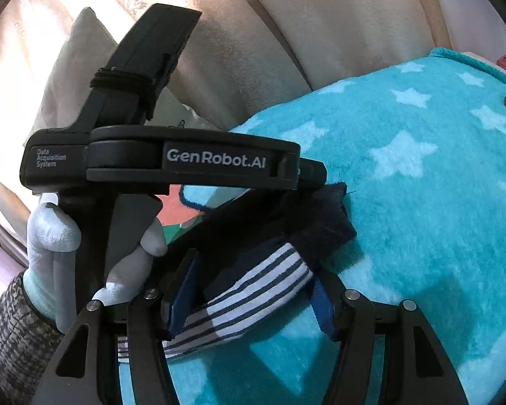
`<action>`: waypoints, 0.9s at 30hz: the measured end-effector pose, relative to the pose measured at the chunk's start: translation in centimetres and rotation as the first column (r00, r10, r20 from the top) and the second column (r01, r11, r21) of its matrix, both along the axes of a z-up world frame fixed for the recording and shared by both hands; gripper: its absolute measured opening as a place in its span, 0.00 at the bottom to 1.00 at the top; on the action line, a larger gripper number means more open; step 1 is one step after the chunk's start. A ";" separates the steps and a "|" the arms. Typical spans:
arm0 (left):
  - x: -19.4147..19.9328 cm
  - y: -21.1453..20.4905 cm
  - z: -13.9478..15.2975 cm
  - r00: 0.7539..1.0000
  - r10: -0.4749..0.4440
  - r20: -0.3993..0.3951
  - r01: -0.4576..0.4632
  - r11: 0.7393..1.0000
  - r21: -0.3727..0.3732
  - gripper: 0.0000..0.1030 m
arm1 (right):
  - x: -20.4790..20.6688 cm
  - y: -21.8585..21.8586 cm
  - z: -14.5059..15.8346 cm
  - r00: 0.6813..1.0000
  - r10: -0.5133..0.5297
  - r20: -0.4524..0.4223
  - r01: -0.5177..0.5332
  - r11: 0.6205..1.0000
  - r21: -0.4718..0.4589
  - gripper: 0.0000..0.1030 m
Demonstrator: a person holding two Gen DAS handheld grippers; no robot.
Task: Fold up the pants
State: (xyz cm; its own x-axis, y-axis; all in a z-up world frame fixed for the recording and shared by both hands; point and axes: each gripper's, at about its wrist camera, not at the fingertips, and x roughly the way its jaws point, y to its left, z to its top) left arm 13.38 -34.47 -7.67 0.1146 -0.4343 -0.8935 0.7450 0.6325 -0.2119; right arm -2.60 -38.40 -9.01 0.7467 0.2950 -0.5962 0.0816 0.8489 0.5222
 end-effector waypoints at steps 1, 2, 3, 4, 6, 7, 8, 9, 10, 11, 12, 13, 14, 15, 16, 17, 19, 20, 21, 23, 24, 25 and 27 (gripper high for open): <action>0.0 0.0 0.0 1.000 -0.003 0.002 0.003 1.000 -0.001 0.67 | 0.0 0.1 0.0 1.000 -0.002 0.000 0.002 1.000 -0.001 0.64; 0.0 -0.1 0.0 1.000 -0.005 0.002 0.005 1.000 0.000 0.68 | 0.0 0.2 -0.1 1.000 -0.004 0.001 0.004 1.000 -0.002 0.66; 0.0 -0.1 0.0 1.000 -0.005 0.000 0.005 1.000 -0.001 0.68 | 0.1 0.4 -0.1 1.000 -0.006 0.002 0.006 1.000 -0.001 0.66; 0.1 -0.2 0.0 1.000 -0.006 -0.002 0.006 1.000 -0.001 0.68 | 0.2 0.4 -0.1 1.000 -0.007 0.003 0.007 1.000 -0.001 0.67; 0.0 -0.3 0.0 1.000 -0.012 0.003 0.012 1.000 0.005 0.68 | 0.2 0.7 -0.1 1.000 -0.013 0.004 0.013 1.000 -0.008 0.69; -0.2 -0.5 0.0 1.000 -0.020 0.011 0.020 1.000 0.012 0.68 | 0.3 0.9 -0.1 1.000 -0.018 0.004 0.018 1.000 -0.014 0.70; -0.4 -0.6 0.1 0.999 -0.031 0.017 0.031 0.999 0.016 0.53 | 0.3 1.2 0.0 1.000 -0.019 0.007 0.020 1.000 -0.022 0.70; -0.7 -0.8 0.2 0.999 -0.052 0.009 0.052 0.999 0.007 0.25 | 0.3 1.4 0.0 1.000 -0.023 0.009 0.024 0.999 -0.029 0.70; -1.0 -0.8 0.4 0.998 -0.060 0.010 0.060 0.998 0.010 0.25 | 0.3 1.6 0.0 1.000 -0.027 0.009 0.027 0.999 -0.035 0.68; -1.3 -0.9 0.7 0.998 -0.061 0.034 0.061 0.998 0.015 0.23 | 0.3 1.7 0.1 0.999 -0.033 0.011 0.033 0.999 -0.037 0.57; -1.7 -0.9 1.0 0.996 -0.070 0.056 0.069 0.997 0.017 0.22 | 0.3 1.7 0.1 0.999 -0.034 0.010 0.034 0.999 -0.030 0.49; -1.9 -0.8 1.4 0.995 -0.069 0.072 0.068 0.998 0.015 0.21 | 0.3 1.6 0.0 0.999 -0.031 0.007 0.031 0.999 -0.018 0.33; -2.0 -0.6 1.7 0.995 -0.063 0.081 0.062 0.998 0.010 0.20 | 0.4 1.5 0.0 1.000 -0.030 0.005 0.030 1.000 -0.004 0.25; -1.9 -0.2 2.1 0.995 -0.050 0.084 0.050 0.999 -0.001 0.20 | 0.4 1.2 0.1 0.999 -0.031 0.009 0.031 0.999 0.007 0.22; -1.9 0.5 2.7 0.996 -0.035 0.085 0.037 0.999 -0.020 0.20 | 0.3 1.2 0.3 0.999 -0.030 0.016 0.029 0.999 0.014 0.20; -1.9 1.1 3.4 0.996 -0.021 0.085 0.024 0.999 -0.043 0.20 | 0.0 1.3 0.7 0.999 -0.025 0.029 0.024 1.000 0.015 0.19; -2.0 2.7 4.6 0.996 0.010 0.087 -0.002 0.996 -0.084 0.20 | -0.4 1.8 1.6 0.999 -0.011 0.051 0.011 1.000 -0.004 0.18; -2.1 3.5 5.3 0.996 0.027 0.091 -0.017 0.995 -0.101 0.20 | -0.6 2.4 2.3 0.998 0.001 0.066 0.001 1.000 -0.022 0.18; -2.3 4.9 6.1 0.994 0.054 0.094 -0.042 0.991 -0.127 0.19 | -0.7 2.7 2.8 0.997 0.010 0.075 -0.008 0.999 -0.032 0.18; -2.4 7.1 7.2 0.990 0.099 0.098 -0.082 0.983 -0.165 0.19 | -0.9 3.9 4.0 0.994 0.045 0.100 -0.039 0.998 -0.056 0.17; -2.5 8.3 7.6 0.988 0.122 0.097 -0.102 0.978 -0.184 0.19 | -1.0 4.5 4.4 0.993 0.059 0.107 -0.052 0.996 -0.066 0.17; -2.5 10.0 8.1 0.984 0.153 0.091 -0.131 0.969 -0.208 0.19 | -1.0 5.1 4.8 0.991 0.076 0.113 -0.068 0.995 -0.075 0.17; -2.7 12.9 8.5 0.975 0.201 0.089 -0.175 0.954 -0.243 0.17 | -0.9 6.5 5.5 0.985 0.120 0.126 -0.107 0.989 -0.100 0.17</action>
